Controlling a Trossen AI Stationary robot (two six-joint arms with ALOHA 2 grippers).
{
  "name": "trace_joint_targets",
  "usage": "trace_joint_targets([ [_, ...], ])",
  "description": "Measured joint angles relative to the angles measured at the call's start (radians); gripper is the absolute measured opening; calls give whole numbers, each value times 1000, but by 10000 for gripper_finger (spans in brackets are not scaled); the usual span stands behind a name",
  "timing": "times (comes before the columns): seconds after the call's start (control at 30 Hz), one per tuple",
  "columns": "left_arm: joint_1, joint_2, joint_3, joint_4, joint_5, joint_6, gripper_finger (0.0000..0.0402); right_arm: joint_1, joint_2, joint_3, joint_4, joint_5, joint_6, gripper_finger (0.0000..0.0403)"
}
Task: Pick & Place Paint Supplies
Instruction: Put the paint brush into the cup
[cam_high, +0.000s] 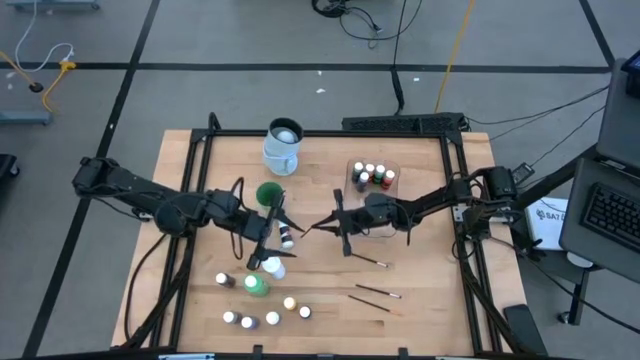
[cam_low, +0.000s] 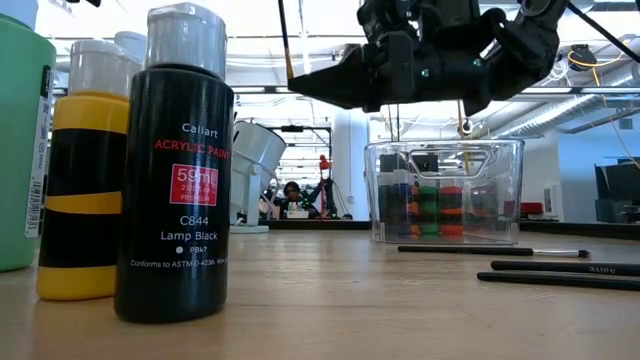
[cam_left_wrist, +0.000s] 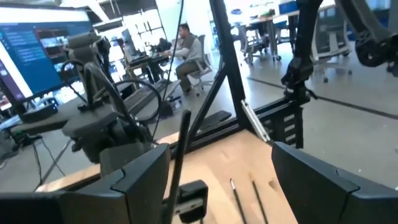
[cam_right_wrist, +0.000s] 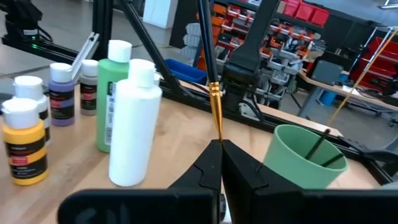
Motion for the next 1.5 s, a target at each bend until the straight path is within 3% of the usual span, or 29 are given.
trace_joint_targets([
  [0.6, 4, 22, 0, 69, -137, -37, 271, 1, 0, 0, -1, -2, 0, 0],
  [1.17, 24, 23, 0, 68, -104, -67, 90, 0, 12, 1, 5, -1, 0, 0],
  [1.33, 22, 22, 0, 67, -105, -39, 14, -4, 14, 1, -4, 67, 14, 0],
  [1.5, 22, -40, 0, -14, -195, -3, 6, -6, 14, 1, -9, 69, 26, 2],
])
